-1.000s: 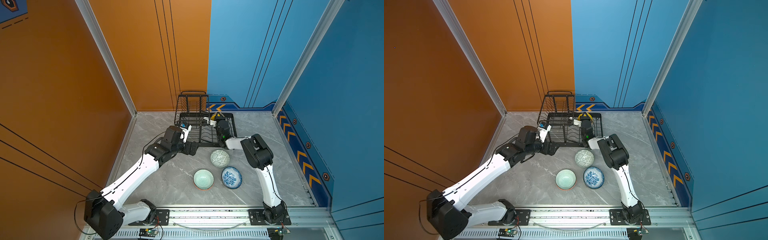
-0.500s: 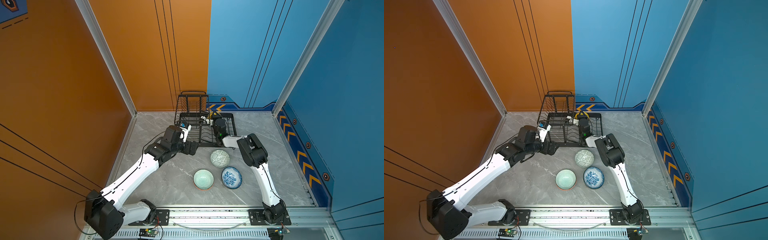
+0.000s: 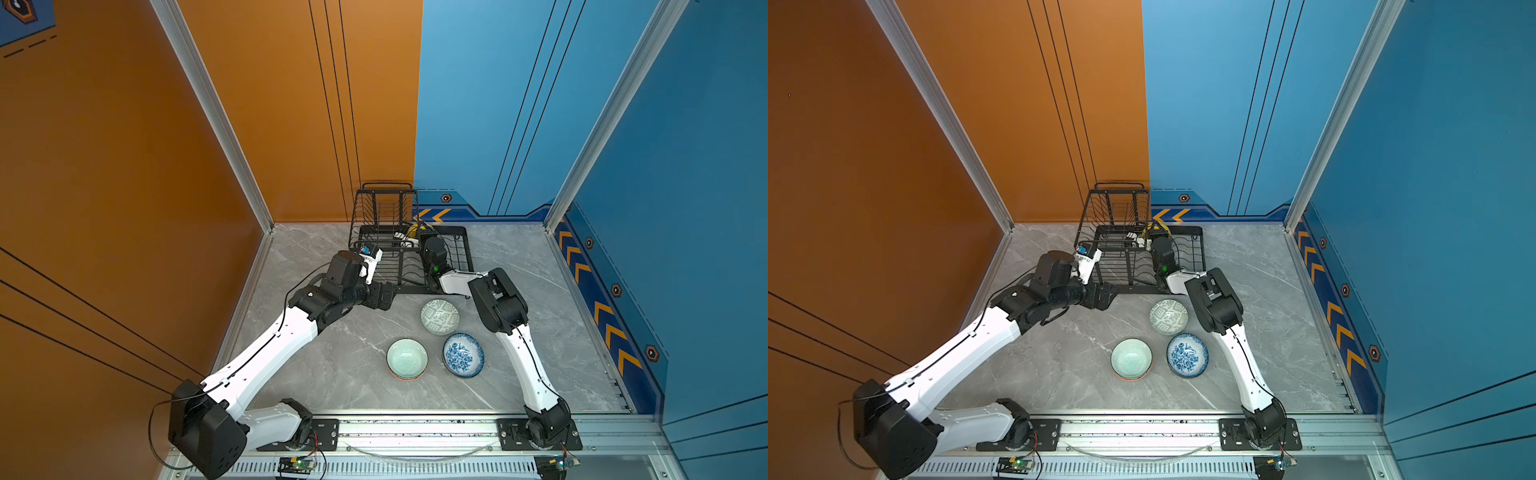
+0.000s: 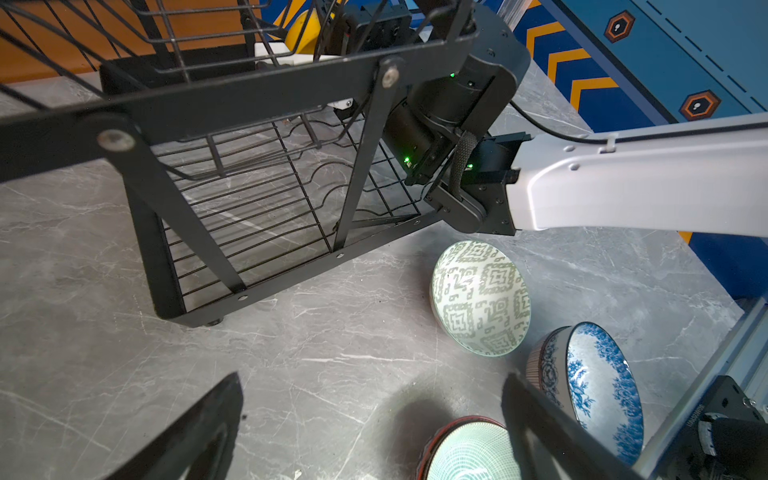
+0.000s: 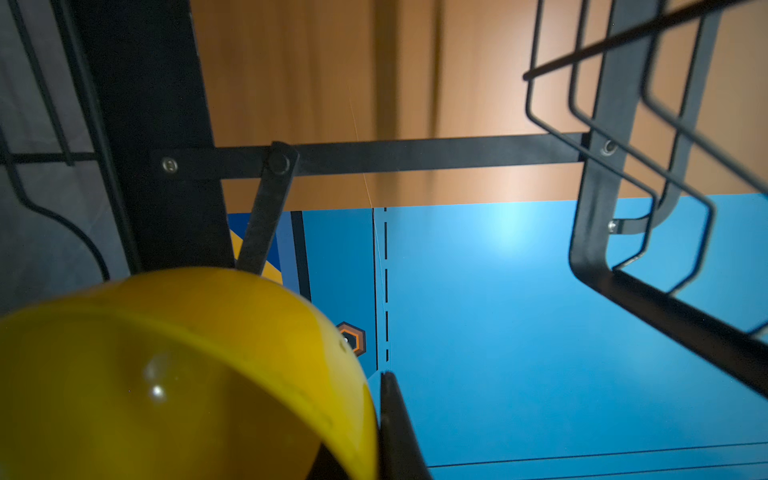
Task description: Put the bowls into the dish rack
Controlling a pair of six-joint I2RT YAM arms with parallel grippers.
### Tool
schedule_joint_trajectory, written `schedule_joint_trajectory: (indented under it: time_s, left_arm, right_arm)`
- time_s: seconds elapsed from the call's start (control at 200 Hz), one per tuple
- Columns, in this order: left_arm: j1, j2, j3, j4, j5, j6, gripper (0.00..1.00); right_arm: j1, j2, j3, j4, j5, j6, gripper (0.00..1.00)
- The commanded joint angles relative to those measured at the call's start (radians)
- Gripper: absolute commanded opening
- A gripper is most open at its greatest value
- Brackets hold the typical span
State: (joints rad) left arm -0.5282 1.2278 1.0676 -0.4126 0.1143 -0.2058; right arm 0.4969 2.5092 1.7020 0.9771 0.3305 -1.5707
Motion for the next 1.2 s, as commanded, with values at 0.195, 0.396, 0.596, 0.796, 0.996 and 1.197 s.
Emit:
schedule_joint_trajectory:
  time_s: [0.195,0.396,0.596,0.796,0.996,1.197]
  left_arm:
    - [0.013,-0.02,-0.001,-0.017,0.026,0.0,0.98]
    - [0.015,-0.017,-0.004,-0.018,0.033,0.002,0.98]
    - [0.015,-0.007,0.002,-0.018,0.039,0.006,0.98]
    - [0.016,-0.004,0.0,-0.018,0.044,0.008,0.98]
    - [0.017,0.003,0.003,-0.018,0.05,0.009,0.98]
    - [0.016,0.008,0.006,-0.018,0.055,0.012,0.98]
  right_arm:
    - [0.012,0.042,0.071,0.018,-0.041,0.038,0.0]
    - [0.013,0.064,0.088,0.06,-0.056,0.044,0.0]
    - [0.013,0.085,0.119,0.11,-0.061,0.051,0.0]
    - [0.012,0.102,0.128,0.153,-0.059,0.056,0.0]
    - [0.011,0.116,0.138,0.184,-0.053,0.058,0.0]
    - [0.008,0.13,0.15,0.21,-0.044,0.063,0.0]
